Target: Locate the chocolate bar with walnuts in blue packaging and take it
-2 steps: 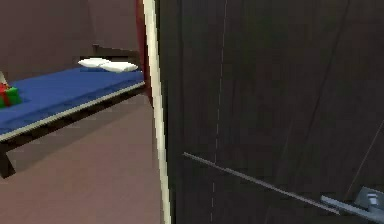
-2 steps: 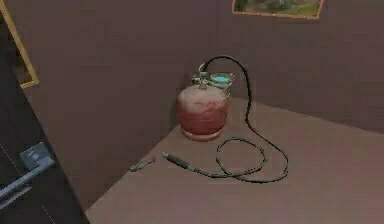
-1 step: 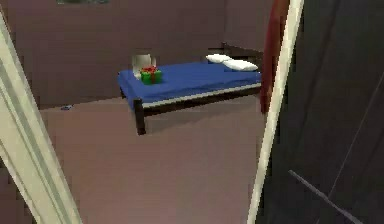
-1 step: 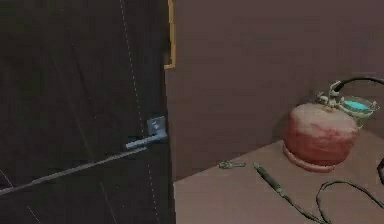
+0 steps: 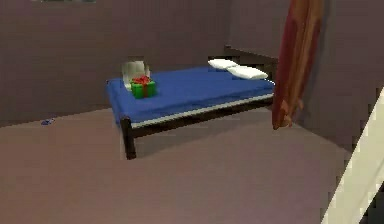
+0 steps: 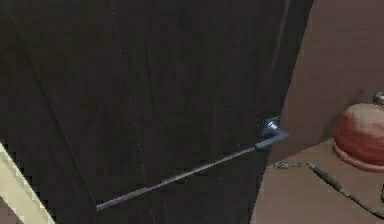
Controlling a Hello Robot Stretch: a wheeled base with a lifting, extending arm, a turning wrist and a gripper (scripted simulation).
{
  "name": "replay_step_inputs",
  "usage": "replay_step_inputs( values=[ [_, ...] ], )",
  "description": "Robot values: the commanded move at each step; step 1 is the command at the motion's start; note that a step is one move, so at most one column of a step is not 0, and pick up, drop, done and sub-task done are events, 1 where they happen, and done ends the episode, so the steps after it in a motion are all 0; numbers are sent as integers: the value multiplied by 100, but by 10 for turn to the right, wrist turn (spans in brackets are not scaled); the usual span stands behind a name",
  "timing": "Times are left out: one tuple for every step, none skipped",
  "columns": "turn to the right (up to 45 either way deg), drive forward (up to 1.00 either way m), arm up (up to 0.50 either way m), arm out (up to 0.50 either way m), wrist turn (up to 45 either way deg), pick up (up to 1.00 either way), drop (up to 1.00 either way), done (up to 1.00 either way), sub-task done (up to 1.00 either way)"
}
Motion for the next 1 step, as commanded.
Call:
replay_step_inputs(
  values=[
    [-240,0,0,0,0,0,0,0,0]
  ],
)
